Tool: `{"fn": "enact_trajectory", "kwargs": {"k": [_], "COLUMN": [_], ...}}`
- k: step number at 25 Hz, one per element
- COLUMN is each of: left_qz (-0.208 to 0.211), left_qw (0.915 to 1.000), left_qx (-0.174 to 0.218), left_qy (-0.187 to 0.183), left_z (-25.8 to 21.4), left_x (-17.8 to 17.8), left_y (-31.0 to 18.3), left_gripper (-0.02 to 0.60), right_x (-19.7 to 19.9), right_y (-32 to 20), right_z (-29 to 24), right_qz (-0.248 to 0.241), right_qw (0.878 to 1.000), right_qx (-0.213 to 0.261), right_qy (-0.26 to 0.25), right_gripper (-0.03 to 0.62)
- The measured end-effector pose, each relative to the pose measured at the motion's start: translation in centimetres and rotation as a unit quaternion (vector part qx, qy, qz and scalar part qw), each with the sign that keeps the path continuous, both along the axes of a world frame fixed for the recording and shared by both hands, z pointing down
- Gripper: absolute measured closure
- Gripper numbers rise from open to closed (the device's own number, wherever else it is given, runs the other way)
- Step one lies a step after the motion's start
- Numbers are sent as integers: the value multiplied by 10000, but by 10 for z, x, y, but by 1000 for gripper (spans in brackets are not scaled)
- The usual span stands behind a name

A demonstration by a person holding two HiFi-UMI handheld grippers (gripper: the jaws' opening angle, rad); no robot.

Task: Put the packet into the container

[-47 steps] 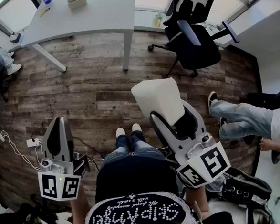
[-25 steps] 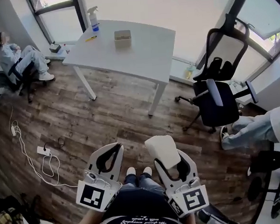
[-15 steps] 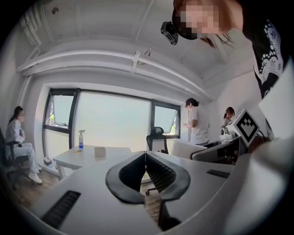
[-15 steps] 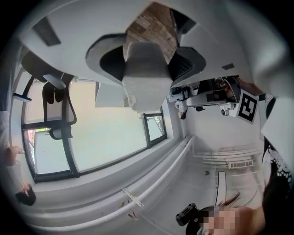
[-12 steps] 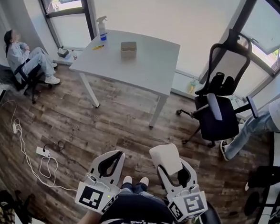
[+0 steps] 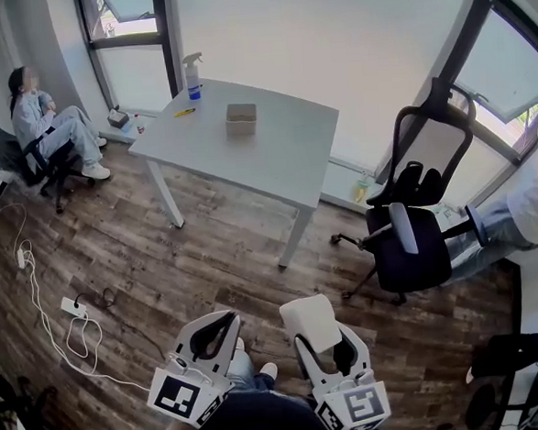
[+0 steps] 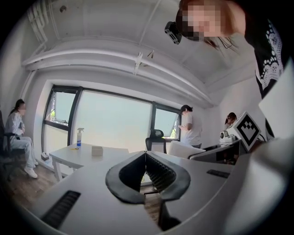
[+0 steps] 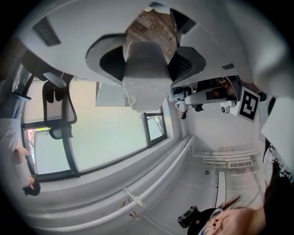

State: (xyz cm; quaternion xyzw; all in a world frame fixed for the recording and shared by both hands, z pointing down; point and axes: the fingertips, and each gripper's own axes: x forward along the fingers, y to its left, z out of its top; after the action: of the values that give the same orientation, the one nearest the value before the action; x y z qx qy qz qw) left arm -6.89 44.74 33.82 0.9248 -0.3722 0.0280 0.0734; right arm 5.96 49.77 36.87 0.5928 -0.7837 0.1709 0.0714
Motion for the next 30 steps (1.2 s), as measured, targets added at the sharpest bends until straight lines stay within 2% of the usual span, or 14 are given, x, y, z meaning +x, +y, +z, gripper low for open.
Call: {"fn": "enact_trajectory", "kwargs": {"k": [5, 11, 20, 30], "left_qz": [-19, 143, 358, 137], "left_qw": [10000, 9999, 9992, 9998], "left_qx": [73, 86, 129, 34], "left_qy": [-16, 13, 92, 129], "left_z": [-6, -10, -16, -9], "left_x": [-16, -35, -44, -66], "left_y": [-32, -69, -105, -121], "left_gripper": [574, 573, 574, 574], "right_x": [-13, -43, -59, -75], "right_y": [-31, -73, -103, -126], "right_z": [-8, -20, -20, -23], "right_qz": [-4, -54, 156, -28], "right_qw": [9999, 9998, 9998, 9999], "right_qx": [110, 178, 95, 155], "right_qy": [74, 118, 57, 18], "right_gripper": [321, 321, 321, 321]}}
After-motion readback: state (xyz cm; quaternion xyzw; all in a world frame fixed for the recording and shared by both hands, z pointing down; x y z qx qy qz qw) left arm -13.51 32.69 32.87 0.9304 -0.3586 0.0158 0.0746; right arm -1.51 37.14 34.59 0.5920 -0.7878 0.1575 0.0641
